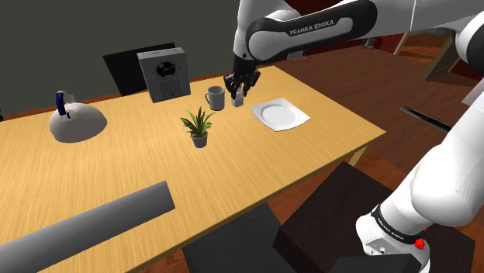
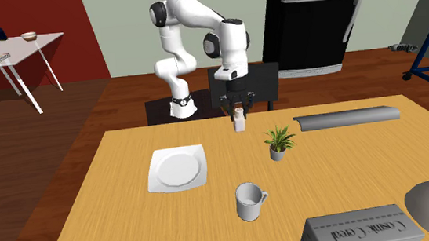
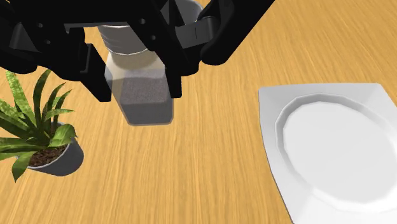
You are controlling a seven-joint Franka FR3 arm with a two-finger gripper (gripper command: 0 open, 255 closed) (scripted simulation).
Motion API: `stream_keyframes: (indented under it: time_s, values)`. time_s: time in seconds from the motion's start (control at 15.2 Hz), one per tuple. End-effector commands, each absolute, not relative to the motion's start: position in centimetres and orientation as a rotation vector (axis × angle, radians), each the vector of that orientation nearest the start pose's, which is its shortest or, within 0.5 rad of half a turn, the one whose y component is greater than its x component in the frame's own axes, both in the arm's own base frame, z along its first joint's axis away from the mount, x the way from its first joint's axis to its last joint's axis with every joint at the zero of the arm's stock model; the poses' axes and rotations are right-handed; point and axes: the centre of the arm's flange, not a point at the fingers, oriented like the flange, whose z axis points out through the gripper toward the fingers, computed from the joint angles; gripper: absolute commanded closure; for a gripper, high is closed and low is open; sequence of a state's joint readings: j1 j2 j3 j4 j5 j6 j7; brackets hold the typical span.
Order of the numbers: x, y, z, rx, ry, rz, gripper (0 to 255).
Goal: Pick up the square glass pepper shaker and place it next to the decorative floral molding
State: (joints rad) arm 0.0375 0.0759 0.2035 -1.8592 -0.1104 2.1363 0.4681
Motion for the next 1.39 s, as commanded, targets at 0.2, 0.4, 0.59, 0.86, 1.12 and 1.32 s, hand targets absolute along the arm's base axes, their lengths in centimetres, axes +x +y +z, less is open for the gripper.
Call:
stream_keyframes:
  time_s: [0.2, 0.4, 0.59, 0.86, 1.12, 1.32]
  values:
    - [57.2, 19.9, 49.7, -3.118, 0.284, -0.345, 255]
    - [56.3, 23.8, 49.7, -3.118, 0.284, -0.345, 255]
    - [55.4, 27.6, 49.7, -3.118, 0.284, -0.345, 255]
    - [54.2, 32.8, 49.7, -3.118, 0.284, -0.345, 255]
    - [53.0, 37.9, 49.8, -3.118, 0.284, -0.345, 255]
    - [52.1, 41.8, 49.8, -3.118, 0.284, -0.345, 255]
